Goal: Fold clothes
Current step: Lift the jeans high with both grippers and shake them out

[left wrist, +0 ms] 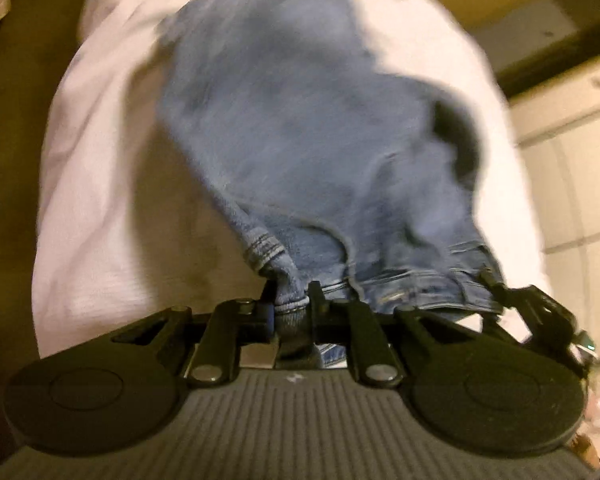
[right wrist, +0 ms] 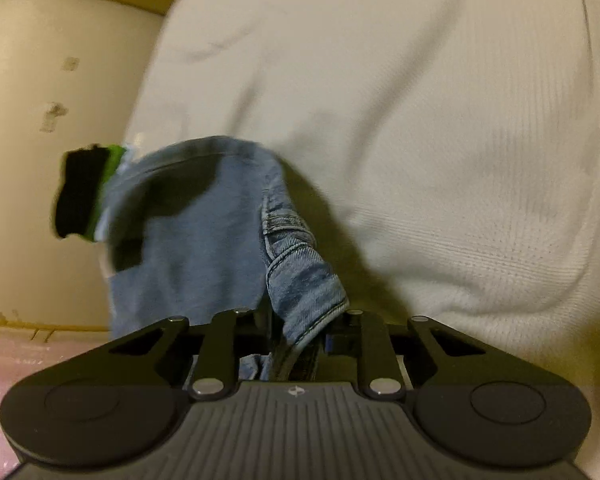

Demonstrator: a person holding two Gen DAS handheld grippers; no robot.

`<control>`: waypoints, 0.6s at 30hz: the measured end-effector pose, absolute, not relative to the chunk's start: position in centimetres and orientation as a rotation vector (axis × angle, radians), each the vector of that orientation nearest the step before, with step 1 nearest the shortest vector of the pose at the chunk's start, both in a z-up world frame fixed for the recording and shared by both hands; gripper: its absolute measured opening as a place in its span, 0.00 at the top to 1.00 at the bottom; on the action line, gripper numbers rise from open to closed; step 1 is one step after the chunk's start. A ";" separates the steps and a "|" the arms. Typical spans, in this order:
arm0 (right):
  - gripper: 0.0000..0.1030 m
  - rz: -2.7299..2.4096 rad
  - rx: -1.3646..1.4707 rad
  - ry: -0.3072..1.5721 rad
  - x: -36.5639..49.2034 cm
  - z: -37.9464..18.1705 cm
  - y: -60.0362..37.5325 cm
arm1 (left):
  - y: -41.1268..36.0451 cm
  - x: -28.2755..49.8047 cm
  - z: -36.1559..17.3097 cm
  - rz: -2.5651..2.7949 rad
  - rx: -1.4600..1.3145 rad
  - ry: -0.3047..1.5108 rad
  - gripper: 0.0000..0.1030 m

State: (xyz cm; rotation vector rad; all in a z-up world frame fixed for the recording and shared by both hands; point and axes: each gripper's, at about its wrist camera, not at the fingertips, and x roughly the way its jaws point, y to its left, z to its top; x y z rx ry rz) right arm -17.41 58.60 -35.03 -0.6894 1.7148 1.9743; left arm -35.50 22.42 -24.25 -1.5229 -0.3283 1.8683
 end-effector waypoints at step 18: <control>0.81 2.113 -0.463 1.934 1.5 -4.6 50.8 | 16.1 -35.3 -2.2 1.385 -1.297 -0.327 0.89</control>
